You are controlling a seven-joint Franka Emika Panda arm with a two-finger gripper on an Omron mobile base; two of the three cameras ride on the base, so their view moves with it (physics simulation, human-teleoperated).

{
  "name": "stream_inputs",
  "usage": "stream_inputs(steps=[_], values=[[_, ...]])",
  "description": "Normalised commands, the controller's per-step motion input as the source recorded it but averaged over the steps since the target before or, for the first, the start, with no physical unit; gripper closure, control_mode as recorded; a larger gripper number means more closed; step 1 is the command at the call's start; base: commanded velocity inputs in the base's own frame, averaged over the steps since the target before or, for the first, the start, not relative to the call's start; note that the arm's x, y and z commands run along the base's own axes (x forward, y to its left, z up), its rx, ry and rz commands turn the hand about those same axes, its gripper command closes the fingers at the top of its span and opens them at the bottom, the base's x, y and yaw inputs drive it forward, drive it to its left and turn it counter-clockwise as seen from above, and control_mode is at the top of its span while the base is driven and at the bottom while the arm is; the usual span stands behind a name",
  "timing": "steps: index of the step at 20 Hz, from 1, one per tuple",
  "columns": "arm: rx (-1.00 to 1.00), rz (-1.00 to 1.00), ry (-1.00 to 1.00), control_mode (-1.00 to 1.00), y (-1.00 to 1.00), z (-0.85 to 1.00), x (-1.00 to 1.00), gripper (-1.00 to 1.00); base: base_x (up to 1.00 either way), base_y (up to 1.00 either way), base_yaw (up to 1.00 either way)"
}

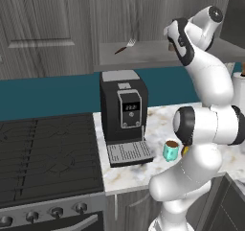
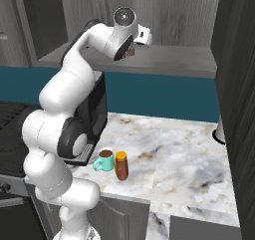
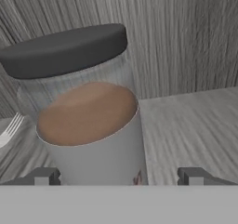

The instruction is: Pick the cinnamon and honey bottle from the cabinet and place them next to the mug.

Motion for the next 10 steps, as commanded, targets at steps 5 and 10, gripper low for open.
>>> stream_inputs(steps=[5, 10], values=[[0.0, 0.0, 0.0, -1.0, 0.0, 0.0, 0.0, 1.0, 0.0, 0.0, 0.0], [0.0, 0.0, 0.0, -1.0, 0.0, 0.0, -0.17, 1.0, 0.0, 0.0, 0.0]])
